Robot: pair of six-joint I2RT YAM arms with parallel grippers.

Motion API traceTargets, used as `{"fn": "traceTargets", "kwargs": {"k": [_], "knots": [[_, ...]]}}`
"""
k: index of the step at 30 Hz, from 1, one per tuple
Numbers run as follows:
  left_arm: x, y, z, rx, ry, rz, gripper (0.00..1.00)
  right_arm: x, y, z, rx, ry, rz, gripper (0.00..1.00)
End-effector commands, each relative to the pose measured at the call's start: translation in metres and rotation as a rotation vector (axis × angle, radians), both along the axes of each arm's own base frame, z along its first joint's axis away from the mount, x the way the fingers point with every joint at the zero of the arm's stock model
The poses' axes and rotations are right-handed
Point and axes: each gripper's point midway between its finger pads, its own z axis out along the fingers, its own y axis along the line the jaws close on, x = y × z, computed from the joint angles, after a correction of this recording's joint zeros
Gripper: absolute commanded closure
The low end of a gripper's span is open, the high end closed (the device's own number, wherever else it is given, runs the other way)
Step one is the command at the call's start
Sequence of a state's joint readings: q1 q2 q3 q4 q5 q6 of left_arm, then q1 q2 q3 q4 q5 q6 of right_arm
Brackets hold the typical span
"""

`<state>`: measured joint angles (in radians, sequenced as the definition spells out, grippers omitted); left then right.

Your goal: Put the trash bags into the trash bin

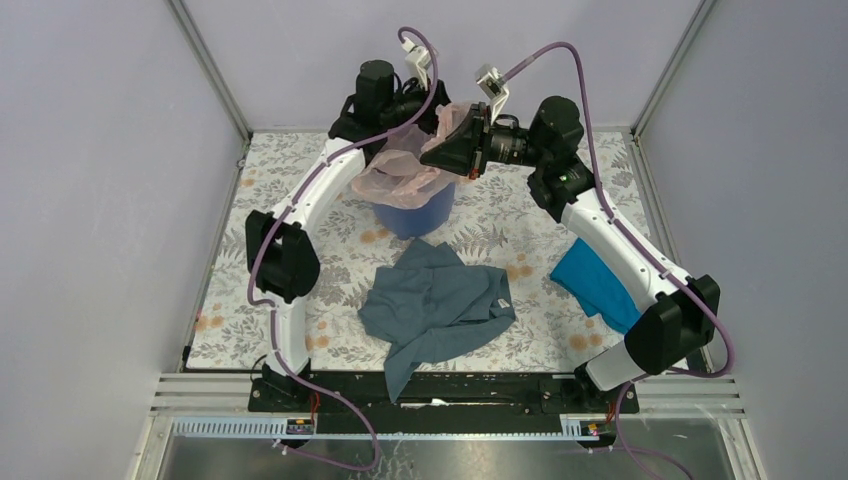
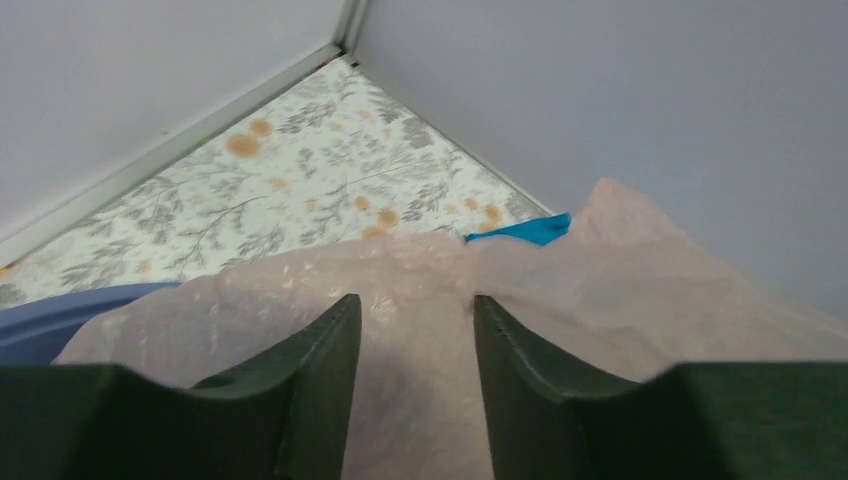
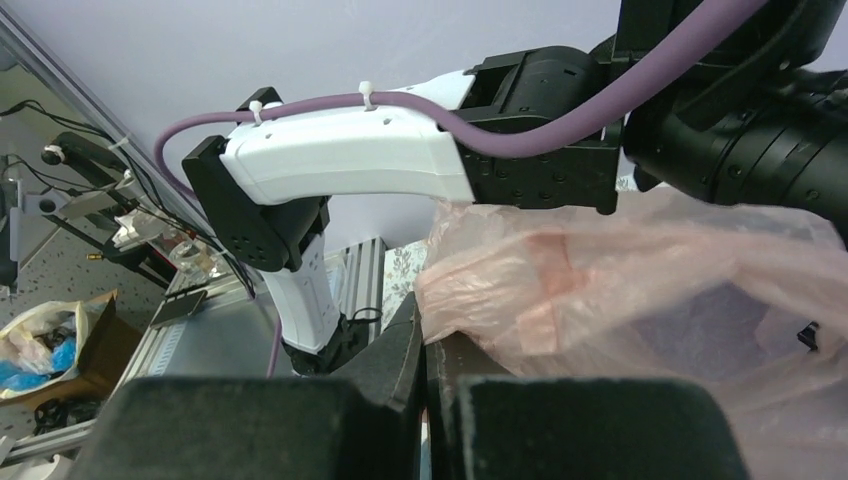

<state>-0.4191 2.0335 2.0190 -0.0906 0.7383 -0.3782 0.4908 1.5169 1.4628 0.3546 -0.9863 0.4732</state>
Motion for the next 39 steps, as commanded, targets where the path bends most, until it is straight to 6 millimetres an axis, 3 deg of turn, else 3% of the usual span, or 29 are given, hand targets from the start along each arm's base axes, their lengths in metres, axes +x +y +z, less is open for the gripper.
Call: {"fn": "traceTargets", "kwargs": {"k": [1, 2, 7, 11, 17, 19, 22, 23, 24, 27, 33, 35, 39], "knots": [[0.005, 0.035, 0.035, 0.097, -0.15, 0.157, 0.66, -0.003, 0.001, 0.023, 0.064, -0.05, 0.015, 1.0], [0.009, 0.042, 0.035, 0.114, -0.149, 0.206, 0.75, -0.003, 0.002, 0.023, 0.068, -0.048, 0.013, 1.0], [0.029, 0.095, 0.044, 0.127, -0.132, 0.51, 1.0, 0.004, 0.001, 0.019, 0.073, -0.029, -0.03, 1.0], [0.035, 0.154, 0.045, 0.046, -0.043, 0.744, 1.0, 0.019, -0.001, 0.013, 0.057, 0.0, -0.122, 1.0], [0.012, 0.191, 0.048, -0.006, 0.007, 0.822, 0.99, 0.059, -0.012, 0.013, 0.057, 0.068, -0.364, 1.0], [0.0, 0.196, 0.06, -0.02, 0.009, 0.806, 0.81, 0.071, -0.016, 0.023, 0.088, 0.092, -0.436, 1.0], [-0.025, 0.204, 0.079, -0.029, -0.006, 0.799, 0.38, 0.094, -0.022, 0.037, 0.148, 0.15, -0.547, 1.0], [-0.034, 0.207, 0.083, -0.031, -0.012, 0.801, 0.29, 0.103, -0.025, 0.041, 0.167, 0.176, -0.591, 1.0], [-0.046, 0.209, 0.092, -0.041, -0.029, 0.798, 0.23, 0.112, -0.028, 0.044, 0.191, 0.213, -0.63, 1.0], [-0.071, 0.217, 0.088, -0.028, -0.025, 0.806, 0.04, 0.132, -0.03, 0.049, 0.272, 0.304, -0.695, 1.0], [-0.117, 0.226, 0.064, -0.005, -0.019, 0.79, 0.01, 0.158, 0.003, 0.066, 0.464, 0.469, -0.542, 1.0], [-0.131, 0.227, 0.07, -0.014, -0.055, 0.772, 0.01, 0.167, 0.022, 0.066, 0.459, 0.495, -0.479, 1.0], [-0.146, 0.229, 0.099, -0.053, -0.163, 0.756, 0.01, 0.161, 0.046, 0.073, 0.472, 0.508, -0.37, 1.0]]}}
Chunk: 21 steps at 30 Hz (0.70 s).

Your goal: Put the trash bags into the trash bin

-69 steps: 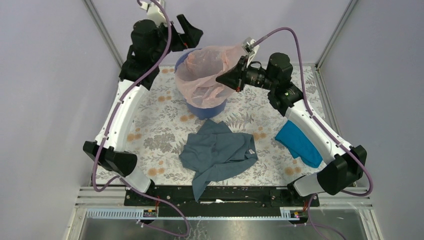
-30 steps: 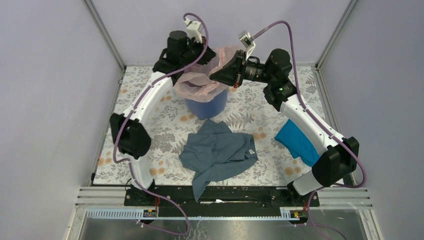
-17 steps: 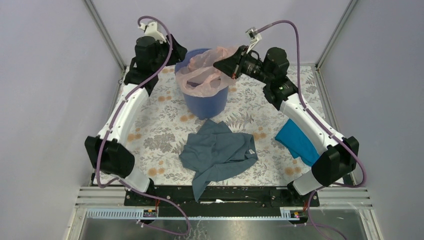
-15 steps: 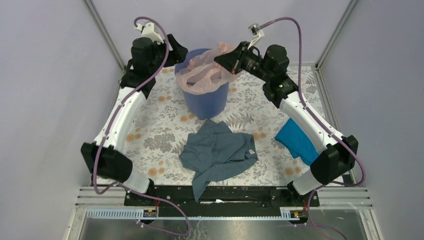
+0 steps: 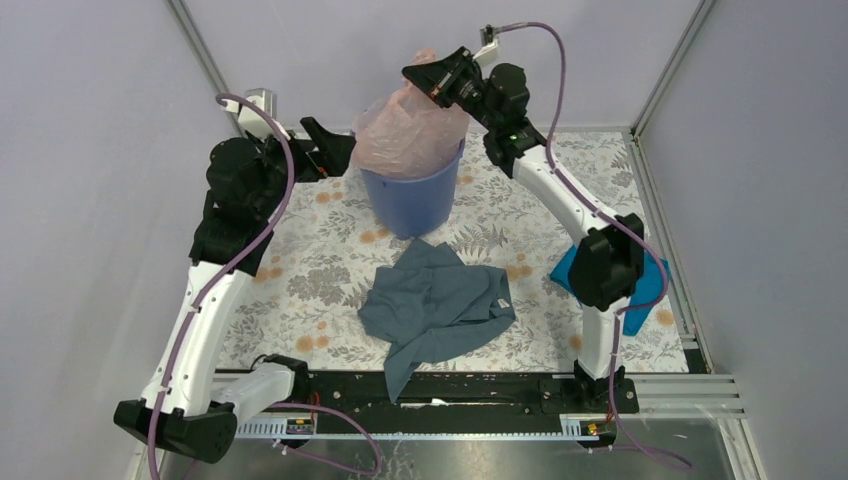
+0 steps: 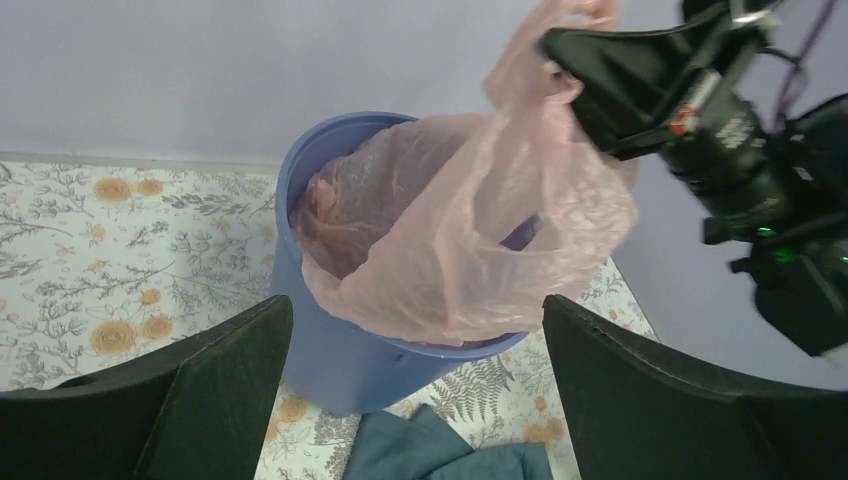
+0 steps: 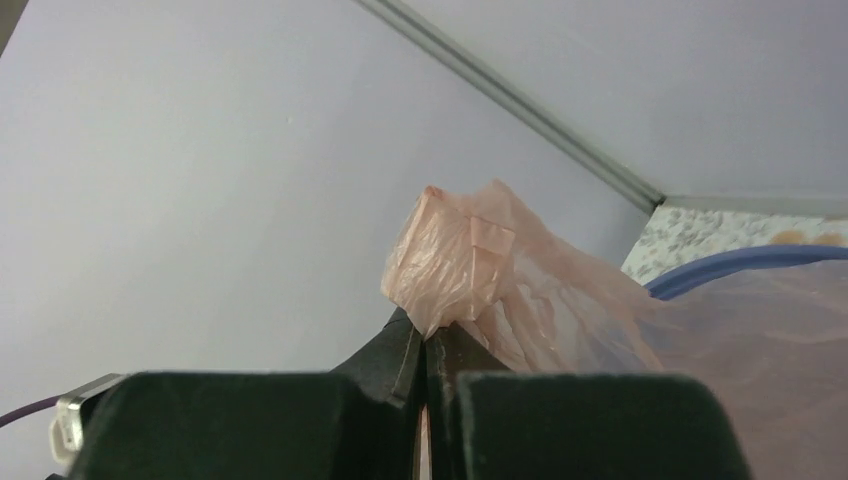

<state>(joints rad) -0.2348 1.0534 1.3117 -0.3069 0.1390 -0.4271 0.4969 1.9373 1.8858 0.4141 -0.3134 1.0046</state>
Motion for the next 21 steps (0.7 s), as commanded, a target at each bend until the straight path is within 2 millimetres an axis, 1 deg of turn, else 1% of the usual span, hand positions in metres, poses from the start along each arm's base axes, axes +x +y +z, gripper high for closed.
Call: {"fn": "traceTargets", "kwargs": {"k": [1, 2, 3, 5, 7, 9, 12, 13, 17, 21], "knots": [[-0.01, -0.001, 0.036, 0.004, -0.146, -0.029, 0.01, -0.028, 0.023, 0.045, 0.134, -0.048, 0.139, 1.0], [-0.007, -0.003, 0.037, -0.007, -0.146, -0.036, 0.01, -0.029, 0.026, 0.042, 0.14, -0.031, 0.155, 1.0], [0.001, -0.007, 0.031, -0.018, -0.123, -0.045, 0.01, -0.031, 0.029, 0.04, 0.161, -0.008, 0.182, 1.0], [0.014, -0.017, 0.02, -0.046, -0.076, -0.079, 0.01, -0.042, 0.034, 0.044, 0.217, -0.012, 0.253, 1.0], [0.026, -0.03, 0.013, -0.083, -0.057, -0.131, 0.01, -0.053, 0.035, 0.049, 0.246, -0.036, 0.307, 1.0], [0.034, -0.043, 0.022, -0.124, -0.068, -0.192, 0.01, -0.059, 0.034, 0.049, 0.232, -0.039, 0.318, 1.0], [0.031, -0.062, 0.039, -0.175, -0.099, -0.304, 0.01, -0.064, 0.03, 0.046, 0.19, -0.043, 0.291, 1.0], [0.029, -0.065, 0.045, -0.189, -0.123, -0.33, 0.01, -0.064, 0.029, 0.041, 0.175, -0.038, 0.281, 1.0], [0.024, -0.069, 0.05, -0.227, -0.146, -0.365, 0.02, -0.067, 0.028, 0.033, 0.153, -0.029, 0.275, 1.0], [0.018, -0.069, 0.053, -0.225, -0.153, -0.374, 0.03, -0.07, 0.028, 0.032, 0.146, -0.027, 0.282, 1.0]]}}
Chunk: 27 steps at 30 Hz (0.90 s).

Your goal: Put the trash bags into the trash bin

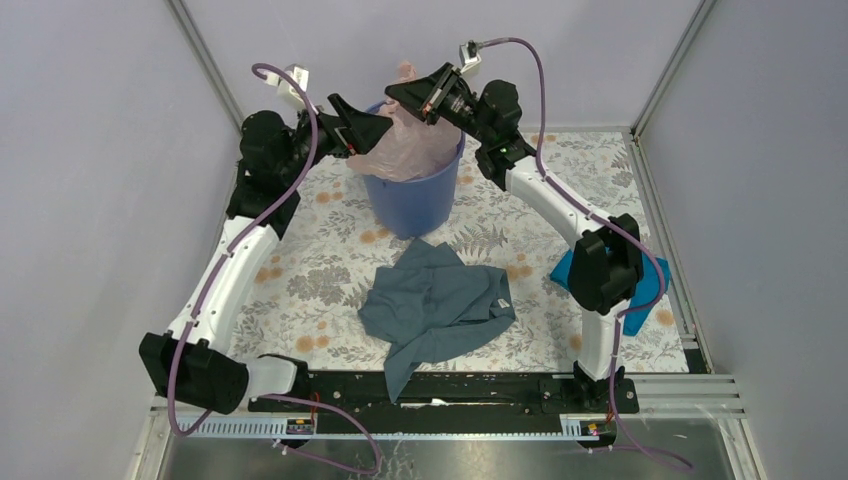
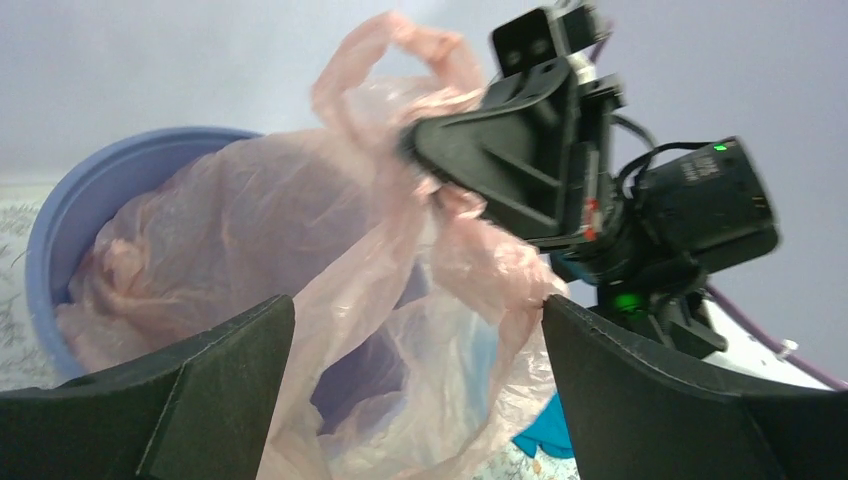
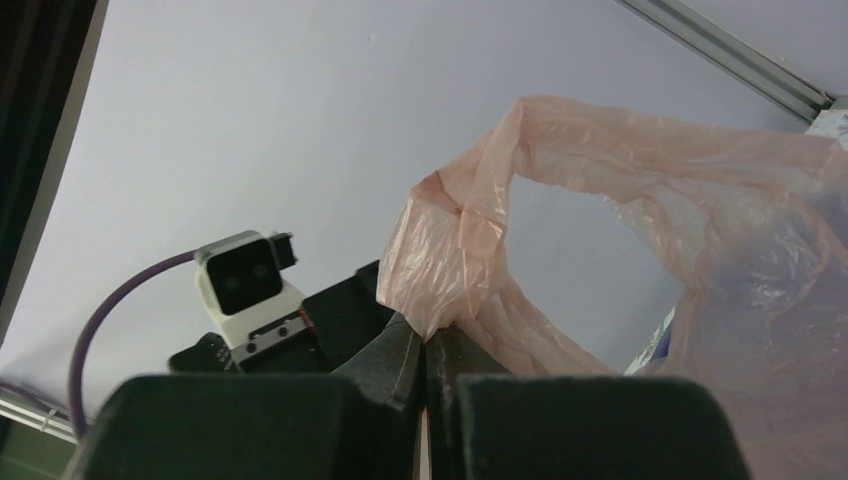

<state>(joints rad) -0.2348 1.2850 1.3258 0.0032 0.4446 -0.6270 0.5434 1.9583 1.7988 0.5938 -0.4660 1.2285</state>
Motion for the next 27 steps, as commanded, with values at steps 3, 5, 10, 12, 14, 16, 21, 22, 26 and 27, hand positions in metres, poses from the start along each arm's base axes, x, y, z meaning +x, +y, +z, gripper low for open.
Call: {"fn": "traceTargets", "kwargs": {"k": [3, 5, 10, 12, 14, 16, 21, 22, 26, 27], "knots": [[-0.028, 0.019, 0.056, 0.019, -0.209, 0.061, 0.05, -0.029, -0.013, 0.045, 0.03, -0.122, -0.007, 1.0], [-0.032, 0.038, 0.059, 0.076, -0.241, 0.166, 0.03, -0.029, -0.015, 0.047, 0.019, -0.128, -0.026, 1.0], [-0.039, 0.04, 0.072, 0.074, -0.262, 0.166, 0.01, -0.031, -0.017, 0.052, 0.024, -0.134, -0.038, 1.0], [-0.033, 0.024, 0.071, 0.053, -0.228, 0.082, 0.01, -0.036, -0.016, 0.057, 0.034, -0.143, -0.03, 1.0], [-0.025, 0.007, 0.067, 0.036, -0.184, -0.008, 0.01, -0.041, -0.016, 0.064, 0.039, -0.157, -0.027, 1.0], [-0.021, -0.007, 0.061, 0.015, -0.141, -0.097, 0.01, -0.044, -0.016, 0.069, 0.037, -0.167, -0.033, 1.0], [-0.017, -0.017, 0.052, -0.041, -0.104, -0.147, 0.08, -0.048, -0.017, 0.073, 0.028, -0.174, -0.036, 0.99], [-0.013, -0.012, 0.049, -0.034, -0.094, -0.108, 0.11, -0.049, -0.016, 0.073, 0.028, -0.173, -0.036, 0.99], [-0.003, 0.0, 0.042, -0.004, -0.077, -0.02, 0.21, -0.051, -0.015, 0.072, 0.028, -0.17, -0.033, 0.98], [-0.003, -0.001, 0.043, -0.004, -0.077, -0.028, 0.24, -0.052, -0.014, 0.072, 0.026, -0.174, -0.03, 0.96]]}}
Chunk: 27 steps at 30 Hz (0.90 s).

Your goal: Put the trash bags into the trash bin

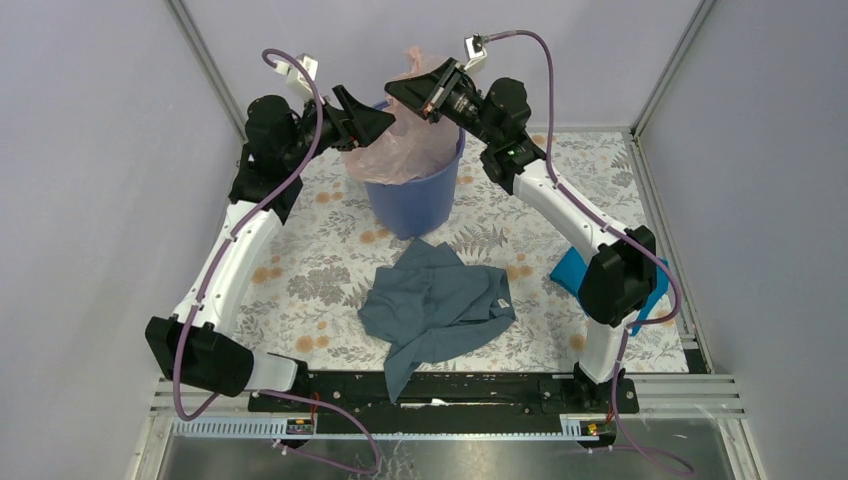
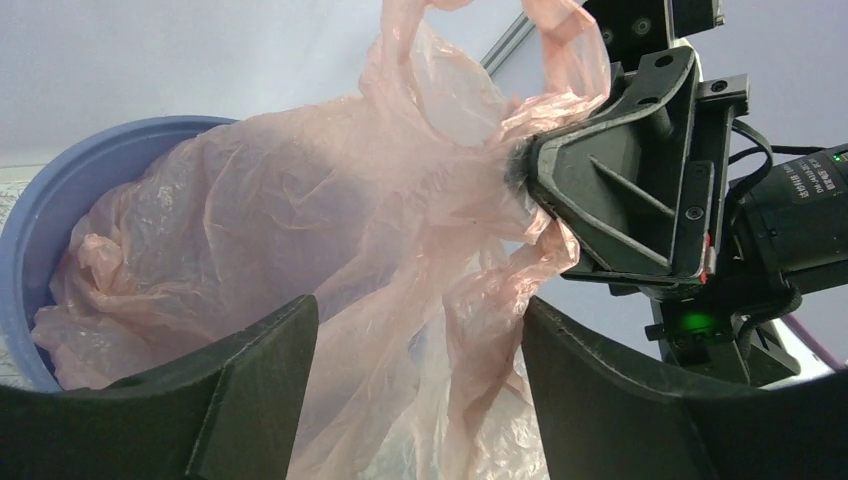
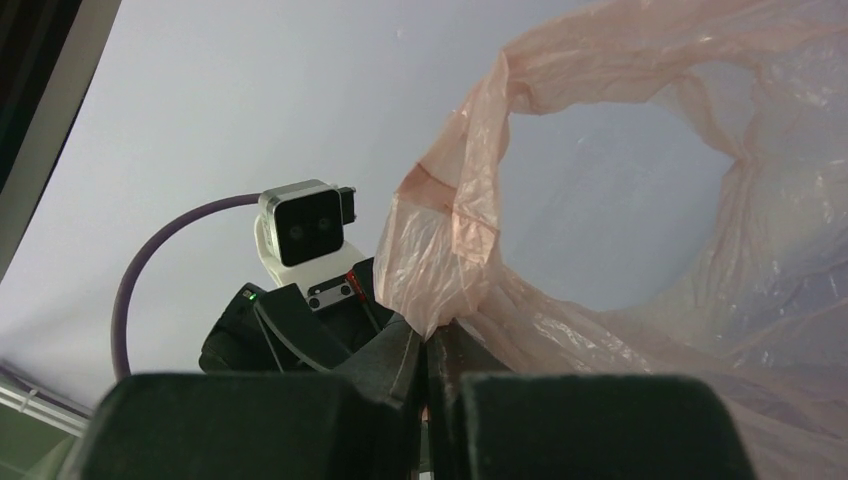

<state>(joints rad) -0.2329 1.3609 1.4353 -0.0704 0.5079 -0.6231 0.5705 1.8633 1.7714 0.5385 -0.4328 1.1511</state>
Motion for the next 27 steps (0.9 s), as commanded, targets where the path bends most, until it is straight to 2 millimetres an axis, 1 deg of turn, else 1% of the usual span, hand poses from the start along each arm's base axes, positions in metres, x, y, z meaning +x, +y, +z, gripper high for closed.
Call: {"fn": "traceTargets", "kwargs": {"k": [1, 3, 5, 7, 8, 9, 10, 11, 13, 14, 15, 17, 18, 20, 22, 24, 26, 27], "knots": [[-0.008, 0.007, 0.038, -0.022, -0.111, 0.019, 0.27, -0.028, -0.009, 0.045, 0.045, -0.108, 0.003, 0.95], [-0.004, 0.002, 0.034, -0.037, -0.094, -0.018, 0.33, -0.031, -0.008, 0.041, 0.032, -0.105, 0.01, 0.92], [-0.005, -0.007, 0.036, -0.078, -0.097, -0.084, 0.43, -0.033, -0.009, 0.038, 0.006, -0.111, 0.006, 0.9], [-0.009, -0.015, 0.044, -0.119, -0.138, -0.155, 0.51, -0.034, -0.011, 0.036, -0.028, -0.119, -0.013, 0.86], [-0.013, -0.02, 0.049, -0.141, -0.158, -0.202, 0.54, -0.035, -0.013, 0.036, -0.043, -0.128, -0.021, 0.83], [-0.017, -0.023, 0.053, -0.16, -0.179, -0.24, 0.6, -0.036, -0.014, 0.036, -0.061, -0.137, -0.025, 0.79], [-0.018, -0.024, 0.055, -0.173, -0.186, -0.257, 0.68, -0.038, -0.015, 0.034, -0.085, -0.153, -0.027, 0.73], [-0.017, -0.023, 0.054, -0.174, -0.185, -0.247, 0.81, -0.039, -0.018, 0.034, -0.117, -0.172, -0.036, 0.65], [-0.007, -0.015, 0.05, -0.142, -0.176, -0.163, 0.94, -0.038, -0.025, 0.024, -0.211, -0.187, -0.081, 0.48], [-0.002, -0.009, 0.047, -0.122, -0.163, -0.107, 1.0, -0.037, -0.03, 0.014, -0.263, -0.171, -0.104, 0.41], [0.004, -0.001, 0.044, -0.103, -0.155, -0.043, 1.0, -0.038, -0.035, 0.009, -0.298, -0.179, -0.119, 0.34], [0.008, 0.014, 0.041, -0.075, -0.148, 0.057, 1.0, -0.041, -0.045, 0.001, -0.36, -0.198, -0.136, 0.22], [0.009, 0.021, 0.038, -0.065, -0.148, 0.095, 1.0, -0.044, -0.051, -0.003, -0.391, -0.204, -0.144, 0.18], [0.005, 0.031, 0.042, -0.06, -0.171, 0.149, 1.0, -0.051, -0.061, -0.006, -0.442, -0.223, -0.161, 0.1], [0.001, 0.036, 0.044, -0.057, -0.184, 0.172, 1.0, -0.058, -0.069, -0.014, -0.502, -0.238, -0.168, 0.03], [-0.003, 0.038, 0.045, -0.053, -0.185, 0.18, 1.0, -0.058, -0.083, -0.018, -0.569, -0.261, -0.225, 0.0], [-0.006, 0.038, 0.044, -0.066, -0.166, 0.181, 1.0, -0.044, -0.105, -0.02, -0.63, -0.228, -0.357, 0.0], [-0.007, 0.037, 0.043, -0.079, -0.155, 0.174, 1.0, -0.031, -0.124, -0.019, -0.65, -0.186, -0.442, 0.0]]}}
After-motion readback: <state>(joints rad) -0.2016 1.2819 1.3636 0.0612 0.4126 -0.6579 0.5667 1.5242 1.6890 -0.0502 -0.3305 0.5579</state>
